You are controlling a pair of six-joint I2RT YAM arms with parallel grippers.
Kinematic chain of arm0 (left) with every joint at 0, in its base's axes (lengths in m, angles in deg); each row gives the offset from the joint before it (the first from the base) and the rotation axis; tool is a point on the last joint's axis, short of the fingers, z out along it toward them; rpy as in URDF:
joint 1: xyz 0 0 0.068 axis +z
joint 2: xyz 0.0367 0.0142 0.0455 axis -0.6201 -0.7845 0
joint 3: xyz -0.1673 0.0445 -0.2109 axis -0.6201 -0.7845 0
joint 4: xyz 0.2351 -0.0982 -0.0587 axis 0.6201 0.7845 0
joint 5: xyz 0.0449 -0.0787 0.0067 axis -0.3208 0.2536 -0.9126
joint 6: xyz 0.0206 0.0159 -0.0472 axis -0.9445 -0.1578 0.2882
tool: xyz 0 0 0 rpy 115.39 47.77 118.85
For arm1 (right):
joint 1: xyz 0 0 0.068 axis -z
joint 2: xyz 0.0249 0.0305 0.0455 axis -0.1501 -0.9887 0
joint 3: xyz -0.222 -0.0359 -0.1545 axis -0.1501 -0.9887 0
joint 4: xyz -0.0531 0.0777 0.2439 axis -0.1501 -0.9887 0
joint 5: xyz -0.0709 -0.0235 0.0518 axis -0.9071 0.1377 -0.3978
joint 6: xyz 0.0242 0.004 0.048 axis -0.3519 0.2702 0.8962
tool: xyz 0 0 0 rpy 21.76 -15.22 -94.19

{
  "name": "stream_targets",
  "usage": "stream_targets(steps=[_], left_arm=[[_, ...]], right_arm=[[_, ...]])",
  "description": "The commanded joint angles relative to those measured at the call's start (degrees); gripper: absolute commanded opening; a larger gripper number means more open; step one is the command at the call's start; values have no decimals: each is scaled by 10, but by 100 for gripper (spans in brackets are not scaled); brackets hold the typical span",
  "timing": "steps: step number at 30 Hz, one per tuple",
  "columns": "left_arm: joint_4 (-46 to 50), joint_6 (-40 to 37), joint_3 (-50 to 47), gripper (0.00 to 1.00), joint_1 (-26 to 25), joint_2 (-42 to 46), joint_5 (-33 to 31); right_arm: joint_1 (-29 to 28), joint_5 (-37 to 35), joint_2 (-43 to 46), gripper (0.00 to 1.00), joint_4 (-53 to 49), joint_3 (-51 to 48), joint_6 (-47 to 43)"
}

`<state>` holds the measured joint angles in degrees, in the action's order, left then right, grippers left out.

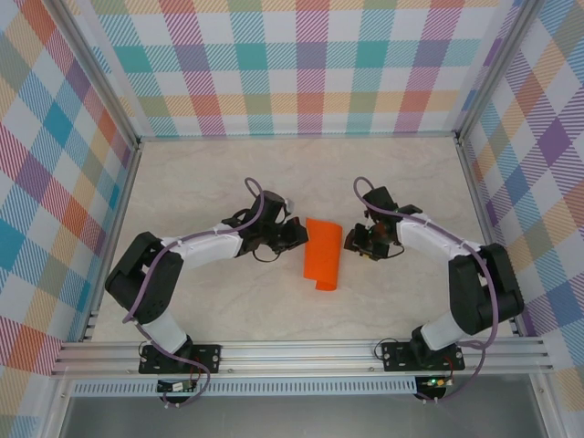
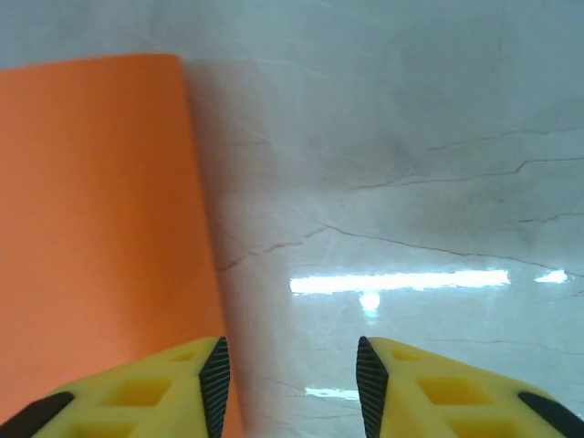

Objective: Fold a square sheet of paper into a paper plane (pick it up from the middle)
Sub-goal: First fold in half a square sheet of paper at the center of the table.

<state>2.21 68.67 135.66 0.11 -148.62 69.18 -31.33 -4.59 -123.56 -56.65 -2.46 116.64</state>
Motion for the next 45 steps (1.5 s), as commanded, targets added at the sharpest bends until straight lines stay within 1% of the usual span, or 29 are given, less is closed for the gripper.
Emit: stream_targets(steps=[1, 5, 6, 10, 12, 14, 17, 20, 23, 25, 29, 33, 40, 45], left_arm=[[-33, 26, 5, 0, -3, 7, 46], [-105, 73, 14, 0, -16, -9, 78], [-114, 82, 19, 0, -21, -13, 83], [-108, 82, 28, 0, -32, -18, 74], [-103, 79, 22, 0, -33, -15, 63], [-104, 80, 16, 0, -33, -13, 58], [-125, 94, 4, 0, -33, -12, 64], [-129, 96, 3, 0, -33, -8, 63], [-128, 94, 8, 0, -33, -15, 69], [-132, 95, 9, 0, -35, -21, 73], [-134, 97, 10, 0, -40, -31, 73], [-142, 102, 9, 0, -44, -42, 77], [-164, 117, 2, 0, -45, -62, 72], [-163, 117, -8, 0, -45, -46, 58]], right_arm=[[-17, -18, -22, 40, -29, 19, 5], [-32, 9, -38, 39, -21, 26, -3], [-32, 26, -41, 40, -11, 25, -6], [-33, 110, -48, 42, 55, 9, -8], [-33, 132, -50, 44, 81, 6, -2], [-31, 123, -55, 45, 79, 11, 0], [-31, 71, -47, 44, 52, 10, 4], [-31, 4, -16, 43, 23, -7, 11], [-30, -30, 2, 41, 9, -24, 22], [-30, -20, -6, 38, 12, -28, 28], [-30, 26, -24, 26, 47, -30, 43], [-28, 49, -45, 21, 56, -18, 49], [-13, 57, -77, 20, 68, -13, 55], [-12, 97, -90, 21, 111, 3, 44]])
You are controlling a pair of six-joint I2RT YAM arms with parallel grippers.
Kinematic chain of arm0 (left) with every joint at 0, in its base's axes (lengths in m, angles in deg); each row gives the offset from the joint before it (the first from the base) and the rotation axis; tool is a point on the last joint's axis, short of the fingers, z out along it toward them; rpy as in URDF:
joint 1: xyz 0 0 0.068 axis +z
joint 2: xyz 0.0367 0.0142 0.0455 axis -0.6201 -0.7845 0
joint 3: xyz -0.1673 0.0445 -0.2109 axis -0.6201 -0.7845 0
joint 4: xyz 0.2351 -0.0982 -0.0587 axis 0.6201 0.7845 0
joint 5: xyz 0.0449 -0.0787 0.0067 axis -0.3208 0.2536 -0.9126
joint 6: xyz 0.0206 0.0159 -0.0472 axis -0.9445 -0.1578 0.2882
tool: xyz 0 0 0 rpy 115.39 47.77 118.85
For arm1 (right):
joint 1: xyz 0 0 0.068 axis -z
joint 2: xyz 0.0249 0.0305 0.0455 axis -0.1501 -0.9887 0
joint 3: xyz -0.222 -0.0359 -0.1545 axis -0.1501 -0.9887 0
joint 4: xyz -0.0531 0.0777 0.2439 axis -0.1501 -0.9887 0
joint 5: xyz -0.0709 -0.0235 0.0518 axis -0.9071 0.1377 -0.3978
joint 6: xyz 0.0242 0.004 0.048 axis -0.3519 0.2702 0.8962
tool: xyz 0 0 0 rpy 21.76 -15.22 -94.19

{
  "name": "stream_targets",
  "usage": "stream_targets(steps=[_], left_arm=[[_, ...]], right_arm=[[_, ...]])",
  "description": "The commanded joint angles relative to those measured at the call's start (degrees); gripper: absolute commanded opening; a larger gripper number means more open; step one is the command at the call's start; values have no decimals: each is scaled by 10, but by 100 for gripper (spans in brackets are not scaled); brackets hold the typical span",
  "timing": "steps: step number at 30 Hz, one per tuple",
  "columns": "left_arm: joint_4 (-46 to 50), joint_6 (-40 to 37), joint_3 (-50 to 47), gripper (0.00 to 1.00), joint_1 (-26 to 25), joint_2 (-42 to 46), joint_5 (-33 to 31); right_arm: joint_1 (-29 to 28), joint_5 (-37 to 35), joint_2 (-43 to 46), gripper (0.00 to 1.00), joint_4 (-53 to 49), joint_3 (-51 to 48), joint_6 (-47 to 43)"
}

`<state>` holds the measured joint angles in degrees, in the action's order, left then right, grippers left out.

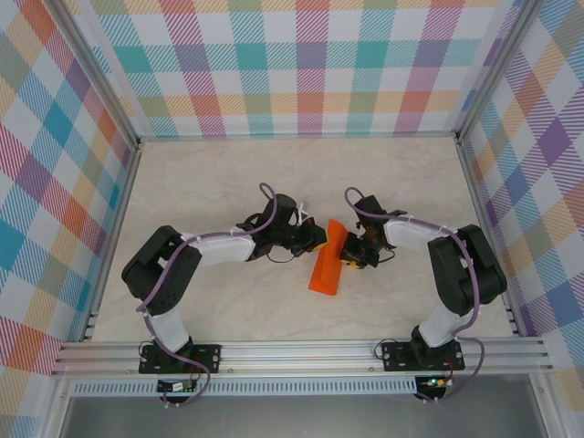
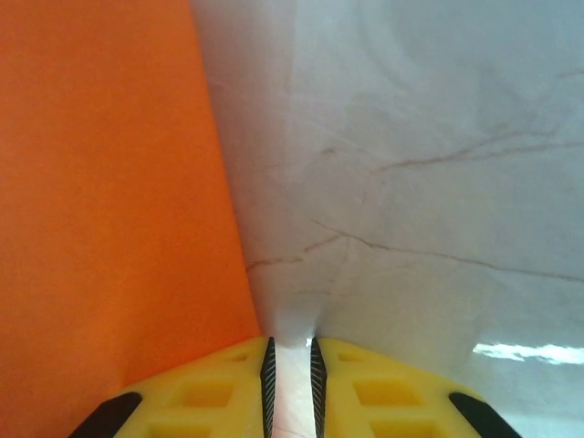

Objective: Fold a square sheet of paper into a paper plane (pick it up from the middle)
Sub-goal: First fold in half a square sheet of paper at the center of the table.

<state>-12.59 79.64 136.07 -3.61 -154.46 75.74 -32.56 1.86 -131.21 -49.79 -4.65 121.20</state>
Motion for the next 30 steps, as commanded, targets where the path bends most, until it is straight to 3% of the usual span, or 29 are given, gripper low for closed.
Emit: stream_targets(steps=[1, 9, 14, 22, 27, 30], left_arm=[[-10, 5, -16, 0, -8, 18, -13], [55, -23, -34, 0, -6, 66, -81], [55, -31, -37, 0, -2, 50, -90], [96, -53, -41, 0, 3, 50, -159], [114, -74, -41, 0, 5, 40, -163], [113, -79, -33, 0, 5, 20, -147]], right_arm=[[0, 38, -18, 21, 44, 31, -4], [0, 85, -62, 23, 53, 73, -18], [3, 22, -25, 27, 9, 58, -29], [57, 53, 93, 48, 22, -21, -65], [60, 112, 95, 64, 39, -30, -78], [60, 158, 80, 68, 67, -35, -83]])
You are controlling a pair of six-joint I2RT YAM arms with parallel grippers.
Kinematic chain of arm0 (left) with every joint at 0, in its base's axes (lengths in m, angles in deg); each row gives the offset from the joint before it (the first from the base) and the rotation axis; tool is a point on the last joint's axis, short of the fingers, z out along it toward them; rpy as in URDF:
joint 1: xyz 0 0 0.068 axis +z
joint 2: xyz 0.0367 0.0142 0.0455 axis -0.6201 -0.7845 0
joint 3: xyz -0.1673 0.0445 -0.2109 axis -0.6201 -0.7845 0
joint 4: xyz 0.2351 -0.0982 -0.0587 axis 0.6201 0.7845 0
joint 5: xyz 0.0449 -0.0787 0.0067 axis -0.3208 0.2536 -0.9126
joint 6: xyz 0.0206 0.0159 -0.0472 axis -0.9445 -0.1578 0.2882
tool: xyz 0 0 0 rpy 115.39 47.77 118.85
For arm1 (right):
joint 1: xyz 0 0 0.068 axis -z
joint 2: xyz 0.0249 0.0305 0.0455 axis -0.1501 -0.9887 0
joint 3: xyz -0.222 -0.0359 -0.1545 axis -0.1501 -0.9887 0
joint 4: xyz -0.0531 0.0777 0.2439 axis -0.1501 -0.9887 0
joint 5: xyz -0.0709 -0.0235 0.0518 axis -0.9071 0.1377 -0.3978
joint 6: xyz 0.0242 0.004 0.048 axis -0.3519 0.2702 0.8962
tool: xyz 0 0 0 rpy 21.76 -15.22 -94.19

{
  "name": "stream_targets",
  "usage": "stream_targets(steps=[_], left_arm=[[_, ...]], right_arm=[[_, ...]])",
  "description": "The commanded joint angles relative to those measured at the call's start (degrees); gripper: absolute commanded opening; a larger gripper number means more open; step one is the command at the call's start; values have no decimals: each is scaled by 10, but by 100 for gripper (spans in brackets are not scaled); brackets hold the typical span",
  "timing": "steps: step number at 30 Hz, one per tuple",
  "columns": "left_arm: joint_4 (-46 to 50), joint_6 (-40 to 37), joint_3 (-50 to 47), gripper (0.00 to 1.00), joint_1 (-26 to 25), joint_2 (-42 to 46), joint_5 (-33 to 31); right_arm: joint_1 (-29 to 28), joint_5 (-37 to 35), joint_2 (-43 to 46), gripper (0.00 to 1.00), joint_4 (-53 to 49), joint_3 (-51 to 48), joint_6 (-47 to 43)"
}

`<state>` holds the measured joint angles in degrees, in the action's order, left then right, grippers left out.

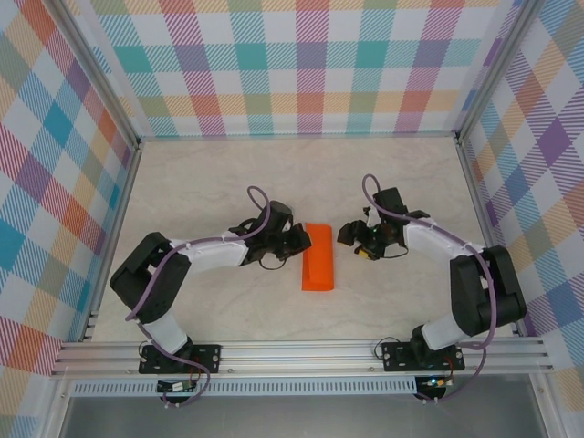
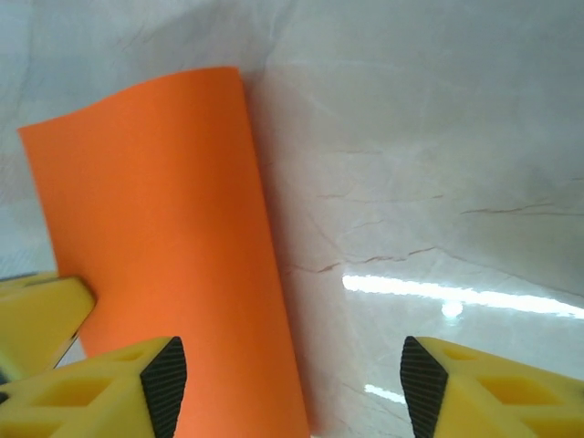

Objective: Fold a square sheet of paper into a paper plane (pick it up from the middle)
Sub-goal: First fold in half a square sheet of paper at the center of the table.

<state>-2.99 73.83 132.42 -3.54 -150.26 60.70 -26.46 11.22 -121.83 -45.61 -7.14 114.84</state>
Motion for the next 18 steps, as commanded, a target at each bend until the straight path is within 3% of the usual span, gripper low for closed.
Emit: stream_targets(steps=[1, 5, 18], left_arm=[[19, -24, 5, 0, 4, -27, 2], [38, -45, 17, 0, 4, -35, -5], [52, -79, 44, 0, 4, -69, -17]], right_arm=[[-3, 77, -18, 68, 32, -9, -22], [-13, 106, -47, 68, 30, 9, -49], [-58, 83, -139, 61, -19, 72, -80]])
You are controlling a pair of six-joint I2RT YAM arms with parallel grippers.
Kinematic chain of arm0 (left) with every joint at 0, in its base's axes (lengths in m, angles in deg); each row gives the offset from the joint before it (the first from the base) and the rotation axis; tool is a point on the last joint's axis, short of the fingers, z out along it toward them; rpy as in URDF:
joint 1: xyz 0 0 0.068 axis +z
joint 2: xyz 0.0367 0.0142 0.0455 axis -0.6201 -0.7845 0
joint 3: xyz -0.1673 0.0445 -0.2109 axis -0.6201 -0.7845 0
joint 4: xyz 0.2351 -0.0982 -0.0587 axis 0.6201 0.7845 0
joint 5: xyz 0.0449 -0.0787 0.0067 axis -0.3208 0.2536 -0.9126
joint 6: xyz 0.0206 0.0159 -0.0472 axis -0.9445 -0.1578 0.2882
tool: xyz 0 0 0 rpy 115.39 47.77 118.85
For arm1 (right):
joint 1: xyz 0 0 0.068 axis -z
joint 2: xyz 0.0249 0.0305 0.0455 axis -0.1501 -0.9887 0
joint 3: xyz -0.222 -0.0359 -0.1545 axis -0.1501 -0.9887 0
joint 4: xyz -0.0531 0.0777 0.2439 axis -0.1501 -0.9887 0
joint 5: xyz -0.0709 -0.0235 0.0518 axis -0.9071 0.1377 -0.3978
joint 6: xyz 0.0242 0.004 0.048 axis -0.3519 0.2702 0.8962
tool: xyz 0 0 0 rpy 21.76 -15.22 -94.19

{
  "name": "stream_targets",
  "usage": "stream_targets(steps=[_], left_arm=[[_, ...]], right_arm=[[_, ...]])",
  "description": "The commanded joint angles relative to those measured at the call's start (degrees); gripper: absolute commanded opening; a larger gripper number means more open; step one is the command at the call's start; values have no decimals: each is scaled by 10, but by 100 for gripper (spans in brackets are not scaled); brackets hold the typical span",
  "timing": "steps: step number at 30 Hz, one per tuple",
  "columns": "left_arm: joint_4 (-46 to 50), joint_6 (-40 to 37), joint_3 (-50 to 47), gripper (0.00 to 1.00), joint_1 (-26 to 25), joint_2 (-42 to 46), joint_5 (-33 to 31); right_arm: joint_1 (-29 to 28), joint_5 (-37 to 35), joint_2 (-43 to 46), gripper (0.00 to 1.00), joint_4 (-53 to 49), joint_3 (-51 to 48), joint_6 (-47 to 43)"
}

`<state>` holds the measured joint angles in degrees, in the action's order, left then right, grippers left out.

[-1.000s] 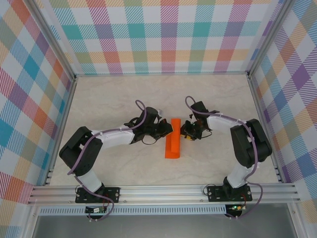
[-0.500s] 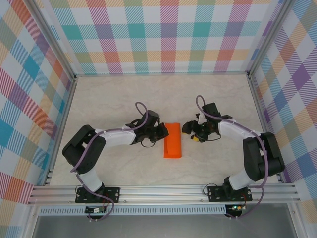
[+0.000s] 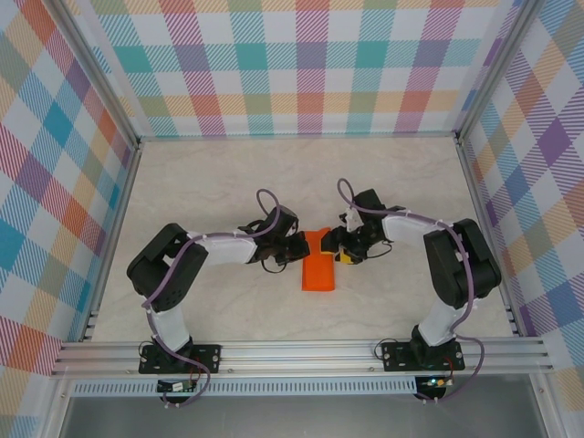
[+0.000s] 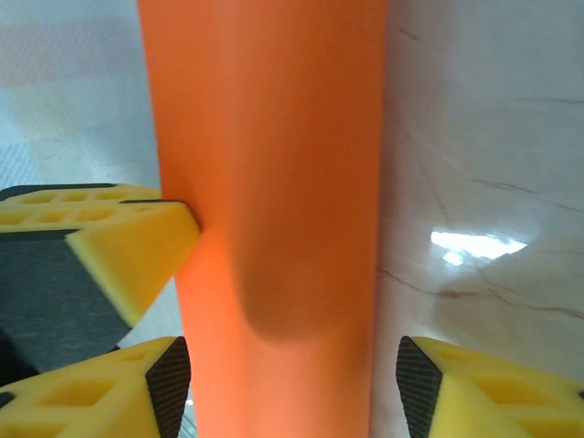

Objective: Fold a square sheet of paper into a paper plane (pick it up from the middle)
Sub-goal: First fold in half a square sheet of paper at the center of the table.

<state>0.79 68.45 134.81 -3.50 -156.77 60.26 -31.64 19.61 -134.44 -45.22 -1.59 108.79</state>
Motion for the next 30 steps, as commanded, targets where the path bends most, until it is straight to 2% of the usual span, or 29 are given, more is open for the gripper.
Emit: stream_targets(steps=[1, 15, 16, 18, 19, 24, 30], left_arm=[[14, -29, 22, 0, 4, -4, -15], [16, -35, 21, 0, 4, -4, -32], [17, -36, 22, 4, 4, -1, -33], [29, -40, 26, 21, 4, 9, -39], [42, -42, 29, 24, 4, 16, -49], [105, -50, 36, 36, 7, 56, -99], [134, -51, 27, 41, 23, 93, -113]], right_arm=[[-9, -6, -18, 59, -30, 20, -23], [-26, -76, -54, 49, -68, 21, -28], [-29, -87, -59, 47, -72, 23, -25], [-33, -111, -66, 45, -81, 23, -17], [-36, -135, -68, 45, -87, 23, -7], [-49, -195, -76, 41, -91, 13, 16], [-53, -212, -99, 40, -100, 19, 22]])
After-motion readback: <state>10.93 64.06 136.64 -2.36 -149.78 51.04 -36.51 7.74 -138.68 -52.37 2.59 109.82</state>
